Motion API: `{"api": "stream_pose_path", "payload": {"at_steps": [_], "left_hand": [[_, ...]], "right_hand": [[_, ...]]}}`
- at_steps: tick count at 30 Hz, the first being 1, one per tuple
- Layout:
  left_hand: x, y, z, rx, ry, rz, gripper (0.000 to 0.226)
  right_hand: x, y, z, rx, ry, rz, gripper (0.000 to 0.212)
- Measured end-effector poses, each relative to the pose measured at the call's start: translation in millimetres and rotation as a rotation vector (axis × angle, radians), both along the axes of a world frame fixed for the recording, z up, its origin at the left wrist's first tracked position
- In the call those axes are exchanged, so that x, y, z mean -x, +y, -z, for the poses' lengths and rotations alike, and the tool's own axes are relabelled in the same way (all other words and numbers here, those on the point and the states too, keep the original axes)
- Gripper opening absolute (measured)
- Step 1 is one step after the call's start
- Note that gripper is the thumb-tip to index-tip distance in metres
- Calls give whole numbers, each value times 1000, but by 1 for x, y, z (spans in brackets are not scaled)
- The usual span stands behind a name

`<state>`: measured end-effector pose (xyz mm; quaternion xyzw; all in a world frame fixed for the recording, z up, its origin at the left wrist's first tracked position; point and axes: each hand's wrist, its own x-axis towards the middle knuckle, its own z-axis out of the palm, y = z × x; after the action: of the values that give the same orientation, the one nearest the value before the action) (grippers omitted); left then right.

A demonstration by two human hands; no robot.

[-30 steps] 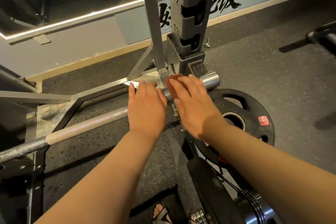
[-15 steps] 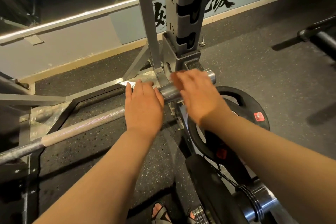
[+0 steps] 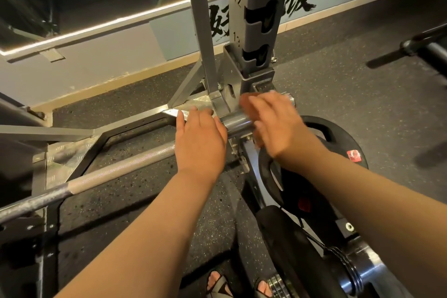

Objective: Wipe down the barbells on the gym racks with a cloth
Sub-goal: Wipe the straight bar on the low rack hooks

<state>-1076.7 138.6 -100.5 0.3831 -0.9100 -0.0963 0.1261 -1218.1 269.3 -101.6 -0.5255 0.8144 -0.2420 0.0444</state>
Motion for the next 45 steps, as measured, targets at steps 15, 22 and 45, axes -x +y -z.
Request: {"api": "stream_pose_path", "payload": {"at_steps": [15,22,45], "left_hand": [[-5,0,6,49,33,35,59],[-3,1,5,-21,10,17,53],[-74,-13,-5,-16,-184,-16,39]], "right_hand": [[0,-4,-1,86,14,214,44],[-51,-35,7,75,50,7,47],[-64,-54,-2,122,-35,8,36]]}}
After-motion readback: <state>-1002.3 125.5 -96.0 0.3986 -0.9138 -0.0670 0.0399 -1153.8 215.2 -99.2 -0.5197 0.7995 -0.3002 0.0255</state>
